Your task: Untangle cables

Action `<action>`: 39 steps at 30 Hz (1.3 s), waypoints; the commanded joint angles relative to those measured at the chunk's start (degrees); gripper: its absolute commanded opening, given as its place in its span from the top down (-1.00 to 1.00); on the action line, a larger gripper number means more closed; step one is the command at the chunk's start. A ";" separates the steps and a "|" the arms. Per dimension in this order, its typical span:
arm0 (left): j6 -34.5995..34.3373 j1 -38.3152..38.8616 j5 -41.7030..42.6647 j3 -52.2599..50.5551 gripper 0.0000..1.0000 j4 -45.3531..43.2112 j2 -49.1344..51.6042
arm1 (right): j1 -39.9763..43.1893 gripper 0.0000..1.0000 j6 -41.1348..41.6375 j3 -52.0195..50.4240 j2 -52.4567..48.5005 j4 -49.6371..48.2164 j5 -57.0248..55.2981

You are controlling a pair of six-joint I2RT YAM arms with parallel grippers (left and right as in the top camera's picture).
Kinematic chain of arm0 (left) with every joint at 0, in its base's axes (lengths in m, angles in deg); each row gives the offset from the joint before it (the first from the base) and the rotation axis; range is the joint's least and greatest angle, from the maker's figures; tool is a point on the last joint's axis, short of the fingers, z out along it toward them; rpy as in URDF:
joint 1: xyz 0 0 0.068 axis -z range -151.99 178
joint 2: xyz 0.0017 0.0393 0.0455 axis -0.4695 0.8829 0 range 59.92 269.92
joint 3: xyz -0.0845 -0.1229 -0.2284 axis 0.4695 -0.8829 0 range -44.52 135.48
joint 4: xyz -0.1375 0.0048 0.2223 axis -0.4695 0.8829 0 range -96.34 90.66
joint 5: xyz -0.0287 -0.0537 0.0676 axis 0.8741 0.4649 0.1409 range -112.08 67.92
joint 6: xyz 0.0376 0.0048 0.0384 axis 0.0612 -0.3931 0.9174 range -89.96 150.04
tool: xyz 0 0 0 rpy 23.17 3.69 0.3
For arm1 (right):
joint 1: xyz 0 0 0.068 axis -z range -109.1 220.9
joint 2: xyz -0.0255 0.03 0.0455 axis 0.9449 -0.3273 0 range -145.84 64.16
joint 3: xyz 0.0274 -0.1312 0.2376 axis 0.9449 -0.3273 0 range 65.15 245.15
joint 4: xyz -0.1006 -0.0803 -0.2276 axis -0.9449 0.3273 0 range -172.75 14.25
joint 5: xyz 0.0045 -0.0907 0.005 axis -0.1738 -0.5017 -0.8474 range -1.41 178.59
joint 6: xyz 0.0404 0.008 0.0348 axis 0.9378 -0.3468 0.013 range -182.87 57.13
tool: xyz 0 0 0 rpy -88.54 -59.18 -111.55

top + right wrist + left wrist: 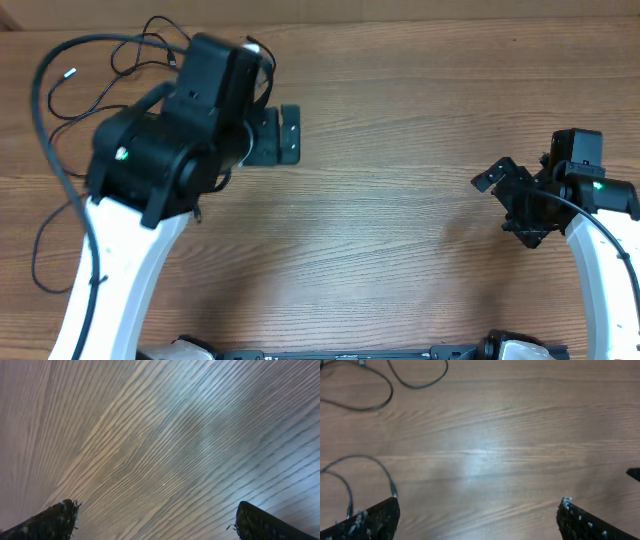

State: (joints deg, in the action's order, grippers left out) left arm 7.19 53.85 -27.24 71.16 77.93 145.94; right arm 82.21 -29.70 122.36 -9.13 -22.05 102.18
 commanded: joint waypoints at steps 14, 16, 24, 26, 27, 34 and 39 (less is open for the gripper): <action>-3.32 0.11 0.31 0.70 -1.00 7.89 -1.77 | -3.50 -0.99 -5.92 1.31 5.35 1.75 7.04; -3.32 0.11 0.31 0.68 -1.00 7.89 -1.75 | -4.61 -1.00 -6.29 1.31 7.45 2.19 6.73; -3.32 0.11 0.31 0.68 -1.00 7.89 -1.75 | -9.75 -1.00 -6.25 1.31 14.78 6.56 4.07; -3.32 0.11 0.31 0.68 -1.00 7.91 -1.75 | -10.32 -1.00 -6.25 1.31 14.86 6.95 4.07; -3.32 0.11 0.31 0.68 -0.99 7.89 -1.75 | -10.29 -1.00 -6.25 1.31 14.71 6.95 4.07; -3.32 0.11 0.31 0.68 -1.00 7.89 -1.75 | -10.29 -1.00 -6.25 1.31 13.64 7.41 4.09; -3.32 0.11 0.31 0.68 -0.99 7.91 -1.75 | -10.29 -1.00 -6.25 1.31 13.64 7.32 4.07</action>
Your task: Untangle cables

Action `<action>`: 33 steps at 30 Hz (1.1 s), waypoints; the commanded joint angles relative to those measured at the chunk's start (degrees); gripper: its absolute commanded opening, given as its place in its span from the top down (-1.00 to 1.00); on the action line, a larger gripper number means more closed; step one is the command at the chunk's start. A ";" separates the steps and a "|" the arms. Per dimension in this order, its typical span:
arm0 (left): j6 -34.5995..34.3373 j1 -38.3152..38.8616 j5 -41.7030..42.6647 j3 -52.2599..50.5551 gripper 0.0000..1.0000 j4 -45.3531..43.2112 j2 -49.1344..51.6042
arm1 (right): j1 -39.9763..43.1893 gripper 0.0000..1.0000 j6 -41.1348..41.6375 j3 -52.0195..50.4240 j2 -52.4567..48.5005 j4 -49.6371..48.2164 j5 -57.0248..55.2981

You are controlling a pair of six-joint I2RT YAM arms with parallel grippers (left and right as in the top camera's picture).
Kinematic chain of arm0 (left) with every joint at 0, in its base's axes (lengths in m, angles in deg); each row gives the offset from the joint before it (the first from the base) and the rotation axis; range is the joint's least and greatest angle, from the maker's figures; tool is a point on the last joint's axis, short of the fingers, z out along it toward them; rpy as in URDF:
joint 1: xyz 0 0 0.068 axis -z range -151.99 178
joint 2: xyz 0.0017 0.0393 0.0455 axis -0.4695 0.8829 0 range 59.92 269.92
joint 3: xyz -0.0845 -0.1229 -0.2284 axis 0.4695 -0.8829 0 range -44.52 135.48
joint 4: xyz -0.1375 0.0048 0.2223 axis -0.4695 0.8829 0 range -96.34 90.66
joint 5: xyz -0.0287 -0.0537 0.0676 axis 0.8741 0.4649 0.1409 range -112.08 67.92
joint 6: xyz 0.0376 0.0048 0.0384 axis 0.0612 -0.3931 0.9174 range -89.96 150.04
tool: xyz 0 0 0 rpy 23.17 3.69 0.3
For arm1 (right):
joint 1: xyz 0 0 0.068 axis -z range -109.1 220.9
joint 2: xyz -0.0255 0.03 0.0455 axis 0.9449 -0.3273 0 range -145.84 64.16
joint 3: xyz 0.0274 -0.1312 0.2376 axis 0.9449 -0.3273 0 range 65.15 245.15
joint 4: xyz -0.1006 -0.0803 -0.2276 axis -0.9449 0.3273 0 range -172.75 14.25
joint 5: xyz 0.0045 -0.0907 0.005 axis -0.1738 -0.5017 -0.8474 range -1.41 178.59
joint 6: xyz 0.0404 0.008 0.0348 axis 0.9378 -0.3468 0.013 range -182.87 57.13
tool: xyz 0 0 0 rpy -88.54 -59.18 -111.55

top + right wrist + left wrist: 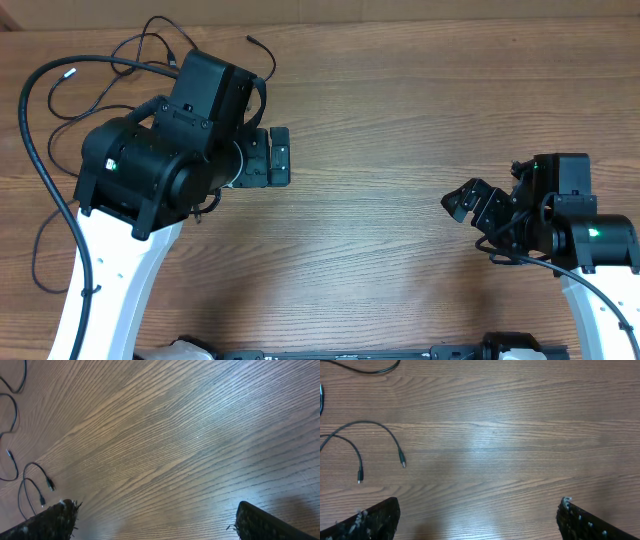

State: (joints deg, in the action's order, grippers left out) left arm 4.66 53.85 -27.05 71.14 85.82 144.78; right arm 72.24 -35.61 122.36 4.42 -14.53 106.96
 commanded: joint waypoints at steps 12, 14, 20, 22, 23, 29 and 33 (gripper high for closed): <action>-0.79 0.11 0.11 0.70 -1.00 0.02 -0.59 | -0.33 -1.00 -0.57 1.31 0.09 -0.17 -2.67; -0.79 0.11 0.11 0.70 -1.00 0.02 -0.59 | -0.33 -1.00 -0.57 1.31 0.09 -0.20 -4.31; -0.79 0.11 0.11 0.70 -1.00 0.00 -0.59 | -0.33 -0.99 -0.57 1.29 -0.07 -0.20 -8.83; -0.79 0.11 0.11 0.72 -0.99 0.02 -0.59 | -0.33 -1.00 -0.57 1.29 0.04 -0.17 -10.67; -0.79 0.11 0.11 0.70 -1.00 0.02 -0.59 | -0.33 -1.00 -0.57 1.27 0.11 -0.20 -11.76; -0.79 0.11 0.11 0.72 -1.00 0.00 -0.59 | -0.33 -1.00 -0.59 -0.85 2.73 -4.15 -17.29; -0.79 0.11 0.11 0.70 -1.00 0.02 -0.59 | -0.37 -1.00 -0.59 -7.26 8.52 -15.63 -15.28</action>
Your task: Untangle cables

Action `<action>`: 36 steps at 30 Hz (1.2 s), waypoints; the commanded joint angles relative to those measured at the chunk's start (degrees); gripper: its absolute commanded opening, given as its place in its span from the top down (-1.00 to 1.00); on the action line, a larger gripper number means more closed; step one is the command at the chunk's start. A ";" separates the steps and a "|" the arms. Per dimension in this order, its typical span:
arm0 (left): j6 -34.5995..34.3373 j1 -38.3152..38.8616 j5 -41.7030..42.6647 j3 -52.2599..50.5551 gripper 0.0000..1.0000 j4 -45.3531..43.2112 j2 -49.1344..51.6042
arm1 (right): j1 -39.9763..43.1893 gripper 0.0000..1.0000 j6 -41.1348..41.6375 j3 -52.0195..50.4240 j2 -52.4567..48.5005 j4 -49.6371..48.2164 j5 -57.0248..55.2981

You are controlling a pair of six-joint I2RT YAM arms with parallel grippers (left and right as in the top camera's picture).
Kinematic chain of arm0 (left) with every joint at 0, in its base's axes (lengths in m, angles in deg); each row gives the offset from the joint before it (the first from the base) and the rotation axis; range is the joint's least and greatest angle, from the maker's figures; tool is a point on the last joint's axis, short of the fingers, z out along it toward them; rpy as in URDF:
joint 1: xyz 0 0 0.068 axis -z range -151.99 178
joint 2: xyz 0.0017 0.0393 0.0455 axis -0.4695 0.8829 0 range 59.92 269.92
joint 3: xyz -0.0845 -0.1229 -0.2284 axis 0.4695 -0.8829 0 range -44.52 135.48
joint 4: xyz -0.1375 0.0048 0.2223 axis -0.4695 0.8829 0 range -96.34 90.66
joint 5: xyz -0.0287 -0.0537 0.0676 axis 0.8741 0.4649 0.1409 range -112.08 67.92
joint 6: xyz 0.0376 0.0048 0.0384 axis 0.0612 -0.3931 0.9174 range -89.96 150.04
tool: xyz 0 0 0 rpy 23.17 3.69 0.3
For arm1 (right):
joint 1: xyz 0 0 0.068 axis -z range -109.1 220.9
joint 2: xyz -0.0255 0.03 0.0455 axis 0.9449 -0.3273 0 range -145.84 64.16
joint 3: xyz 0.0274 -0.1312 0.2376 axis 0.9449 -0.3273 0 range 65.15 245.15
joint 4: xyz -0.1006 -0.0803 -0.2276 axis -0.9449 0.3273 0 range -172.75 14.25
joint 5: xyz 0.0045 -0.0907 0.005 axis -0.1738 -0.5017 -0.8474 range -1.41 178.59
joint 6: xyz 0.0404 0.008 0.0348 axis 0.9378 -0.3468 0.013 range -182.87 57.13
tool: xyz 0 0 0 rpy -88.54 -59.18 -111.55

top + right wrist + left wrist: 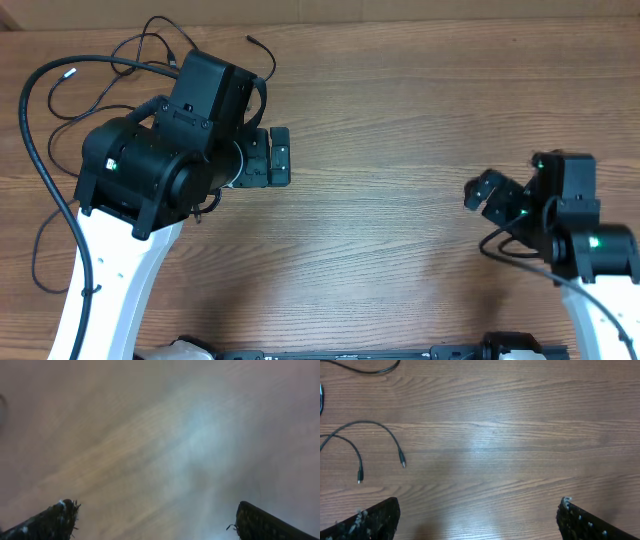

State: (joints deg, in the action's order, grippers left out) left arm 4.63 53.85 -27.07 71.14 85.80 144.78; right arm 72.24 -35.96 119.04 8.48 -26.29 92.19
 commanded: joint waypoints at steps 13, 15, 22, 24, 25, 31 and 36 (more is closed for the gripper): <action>-0.76 0.07 0.13 0.70 -0.99 0.02 -0.59 | -0.37 -1.00 -18.45 -25.11 32.70 -25.20 8.28; -0.76 0.07 0.13 0.70 -0.99 0.04 -0.59 | 0.00 -1.00 -18.45 -27.89 37.75 -26.43 8.28; -0.76 0.07 0.13 0.70 -1.00 0.04 -0.59 | 2.25 -1.00 -18.43 -36.39 48.83 -34.21 8.57; -0.76 0.07 0.13 0.70 -1.00 0.04 -0.59 | 2.38 -1.00 -18.45 -38.80 50.82 -37.05 8.52; -0.76 0.07 0.13 0.70 -0.99 0.04 -0.59 | 2.38 -1.00 -18.45 -40.09 51.78 -38.71 8.55; -0.76 0.07 0.13 0.70 -1.00 0.04 -0.59 | 2.36 -1.00 -18.43 -46.88 55.56 -47.45 8.74; -0.76 0.07 0.13 0.70 -1.00 0.04 -0.59 | 1.68 -1.00 -18.47 -50.51 55.56 -52.24 8.44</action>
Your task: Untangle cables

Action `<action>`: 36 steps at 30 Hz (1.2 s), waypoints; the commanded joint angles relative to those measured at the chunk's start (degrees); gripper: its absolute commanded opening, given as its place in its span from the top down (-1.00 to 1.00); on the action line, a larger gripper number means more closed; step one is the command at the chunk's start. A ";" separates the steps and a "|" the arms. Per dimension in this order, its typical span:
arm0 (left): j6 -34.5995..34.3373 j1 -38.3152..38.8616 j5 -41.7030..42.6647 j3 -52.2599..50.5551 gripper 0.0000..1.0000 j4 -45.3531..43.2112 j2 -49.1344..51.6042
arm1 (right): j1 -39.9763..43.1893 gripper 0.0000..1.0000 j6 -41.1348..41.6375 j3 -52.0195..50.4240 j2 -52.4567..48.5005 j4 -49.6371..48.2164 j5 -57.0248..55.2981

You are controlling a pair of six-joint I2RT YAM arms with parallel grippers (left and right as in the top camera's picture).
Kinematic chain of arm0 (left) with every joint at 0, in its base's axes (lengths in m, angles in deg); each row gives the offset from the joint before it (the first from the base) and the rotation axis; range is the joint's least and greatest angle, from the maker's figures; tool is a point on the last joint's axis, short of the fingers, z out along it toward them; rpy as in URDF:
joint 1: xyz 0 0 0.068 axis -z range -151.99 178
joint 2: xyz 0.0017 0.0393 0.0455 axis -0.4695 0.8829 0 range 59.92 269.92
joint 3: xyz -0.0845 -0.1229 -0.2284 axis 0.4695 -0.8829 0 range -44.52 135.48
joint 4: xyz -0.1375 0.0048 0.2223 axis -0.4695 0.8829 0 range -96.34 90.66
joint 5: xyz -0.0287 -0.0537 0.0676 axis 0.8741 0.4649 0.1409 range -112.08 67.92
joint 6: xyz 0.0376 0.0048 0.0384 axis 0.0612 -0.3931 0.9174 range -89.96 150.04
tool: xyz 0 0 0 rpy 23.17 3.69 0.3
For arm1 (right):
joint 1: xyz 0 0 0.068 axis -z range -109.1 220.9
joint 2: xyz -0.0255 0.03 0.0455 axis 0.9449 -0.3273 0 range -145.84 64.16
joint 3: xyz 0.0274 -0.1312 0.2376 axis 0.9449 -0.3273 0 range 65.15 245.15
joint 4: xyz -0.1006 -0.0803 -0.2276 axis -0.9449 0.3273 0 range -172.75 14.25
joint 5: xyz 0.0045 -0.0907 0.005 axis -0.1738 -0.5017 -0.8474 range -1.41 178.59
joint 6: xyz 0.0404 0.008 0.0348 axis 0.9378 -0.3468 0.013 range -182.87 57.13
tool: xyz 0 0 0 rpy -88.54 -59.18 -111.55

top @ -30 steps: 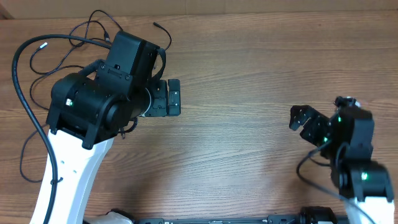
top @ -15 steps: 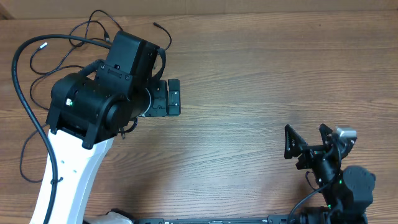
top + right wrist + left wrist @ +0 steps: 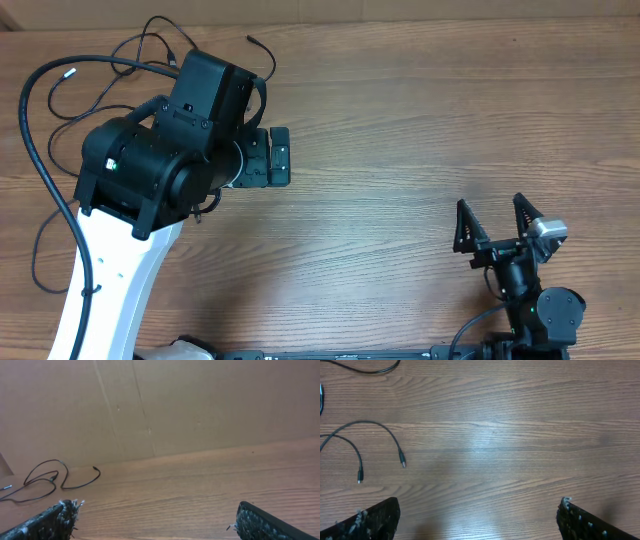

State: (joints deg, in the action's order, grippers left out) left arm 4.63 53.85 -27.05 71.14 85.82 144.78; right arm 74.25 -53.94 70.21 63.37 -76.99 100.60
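Several thin black cables (image 3: 150, 45) lie in a loose heap at the table's far left, partly hidden behind my left arm. Two plug ends (image 3: 402, 463) show at the left of the left wrist view. My left gripper (image 3: 277, 157) hangs open over bare wood just right of the heap, its fingers (image 3: 375, 521) wide apart and holding nothing. My right gripper (image 3: 490, 208) stands open near the front right edge, pointing toward the far side. In the right wrist view the cables (image 3: 50, 479) lie far off to the left.
The wooden table (image 3: 400, 120) ends at a brown cardboard wall (image 3: 175, 405) at the back. A thick black hose (image 3: 35, 120) belonging to the left arm loops over the far left side, beside the thin cables.
My right arm has drawn back from the right middle of the table to the front right edge, and its camera now looks level at the back wall. The left arm has not moved.
My left gripper was open at the heap's edge, the right one open low over bare wood at the right. The left then sat slightly nearer and stayed there. The right shifted left, then back right, and is now at the front edge. No cable has moved.
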 commanded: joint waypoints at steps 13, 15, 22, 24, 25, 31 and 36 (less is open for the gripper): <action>-0.76 0.07 0.11 0.70 -0.99 0.02 -0.59 | -3.61 -1.00 -3.15 -4.63 0.68 -2.05 -3.58; -0.76 0.07 0.11 0.70 -0.99 0.02 -0.59 | -3.74 -1.00 -3.04 -4.61 0.66 -1.62 -3.37; -0.76 0.07 0.11 0.70 -0.99 0.02 -0.59 | -3.08 -1.00 -3.04 -4.57 0.63 -1.18 -5.97; -0.76 0.07 0.11 0.70 -0.99 0.02 -0.59 | -2.86 -1.00 -3.23 -4.57 0.63 -1.14 -6.08; -0.76 0.07 0.11 0.70 -1.00 0.00 -0.59 | -2.86 -1.00 -3.52 -4.57 0.63 -1.11 -6.32; -0.76 0.07 0.11 0.72 -1.00 0.02 -0.59 | -2.97 -1.00 -10.27 -4.57 -1.88 -1.09 -5.92; -0.76 0.07 0.11 0.70 -1.00 0.02 -0.59 | -2.97 -1.00 -11.41 -4.57 -2.54 -1.14 -5.92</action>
State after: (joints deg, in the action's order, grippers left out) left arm 4.63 53.85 -27.05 71.14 85.84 144.78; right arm 70.97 -63.06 66.21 60.90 -77.96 95.36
